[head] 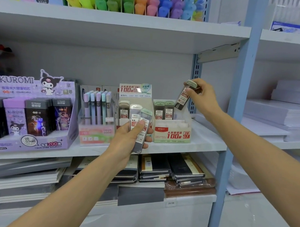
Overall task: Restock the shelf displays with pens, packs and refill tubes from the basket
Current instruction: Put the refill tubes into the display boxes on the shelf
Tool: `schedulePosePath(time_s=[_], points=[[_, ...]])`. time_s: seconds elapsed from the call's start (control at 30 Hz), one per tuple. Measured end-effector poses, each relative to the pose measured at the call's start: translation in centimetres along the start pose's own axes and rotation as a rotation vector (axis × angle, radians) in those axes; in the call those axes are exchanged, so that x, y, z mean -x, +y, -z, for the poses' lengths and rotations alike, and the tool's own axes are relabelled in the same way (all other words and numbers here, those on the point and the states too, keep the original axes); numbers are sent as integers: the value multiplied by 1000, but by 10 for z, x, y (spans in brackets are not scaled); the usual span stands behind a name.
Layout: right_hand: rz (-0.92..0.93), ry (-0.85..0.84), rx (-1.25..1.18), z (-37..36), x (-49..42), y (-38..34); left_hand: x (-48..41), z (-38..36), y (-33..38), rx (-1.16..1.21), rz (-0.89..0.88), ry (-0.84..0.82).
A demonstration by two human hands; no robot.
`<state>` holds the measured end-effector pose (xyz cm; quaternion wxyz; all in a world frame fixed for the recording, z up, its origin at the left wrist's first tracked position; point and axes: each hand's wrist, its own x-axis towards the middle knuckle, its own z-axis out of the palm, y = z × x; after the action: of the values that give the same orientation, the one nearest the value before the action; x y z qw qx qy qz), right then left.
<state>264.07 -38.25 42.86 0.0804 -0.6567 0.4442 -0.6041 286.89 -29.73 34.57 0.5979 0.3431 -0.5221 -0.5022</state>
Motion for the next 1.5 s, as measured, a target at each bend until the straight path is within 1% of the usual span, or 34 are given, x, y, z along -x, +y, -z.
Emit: schedulePosePath(time_s=[0.13, 0.3, 0.43, 0.57, 0.63, 0.7, 0.73, 0.77, 0.83, 0.9, 0.93, 0.97, 1.03, 1.1, 1.17, 1.23, 1.37, 1.43, 1.5], points=[[26, -94, 153, -3, 5, 6, 0, -2, -2, -12, 7, 1], [-17, -233, 333, -10, 10, 16, 0, -3, -3, -16, 11, 3], [-20, -190, 278, -10, 11, 20, -1, -2, -4, -12, 11, -8], [-13, -178, 364, -10, 11, 21, -1, -3, -3, 2, 10, -33], [36, -107, 365, -11, 15, 15, -1, -3, -3, -10, 7, -37], [114, -82, 278, -13, 23, 2, 0, -3, -3, -19, 4, -36], [136, -125, 201, -15, 28, -6, 0, -3, -3, -20, 1, -37], [137, -202, 110, -18, 35, -15, 0, -4, -3, -21, -3, -39], [91, -408, -42, -25, 49, -31, 2, -4, -1, -32, -15, -41], [63, -589, -88, -33, 61, -39, 4, -4, 1, -47, -27, -37], [61, -632, -102, -35, 64, -40, 5, -4, 2, -49, -29, -36], [54, -640, -123, -37, 65, -41, 6, -3, 4, -46, -25, -33], [4, -579, -202, -33, 62, -43, 8, -1, 8, -32, -11, -9], [-53, -427, -302, -25, 52, -43, 8, 2, 12, -25, -11, 23], [-58, -243, -312, -14, 40, -39, 8, 2, 15, -36, -25, 40], [-15, -121, -199, -5, 31, -32, 9, 1, 15, -56, -37, 47], [103, -54, 109, 2, 25, -15, 11, -1, 14, -104, -56, 28], [138, -15, 166, 4, 25, -9, 11, -1, 12, -120, -69, 16], [179, 12, 165, 9, 25, -6, 11, -1, 12, -125, -78, 8]])
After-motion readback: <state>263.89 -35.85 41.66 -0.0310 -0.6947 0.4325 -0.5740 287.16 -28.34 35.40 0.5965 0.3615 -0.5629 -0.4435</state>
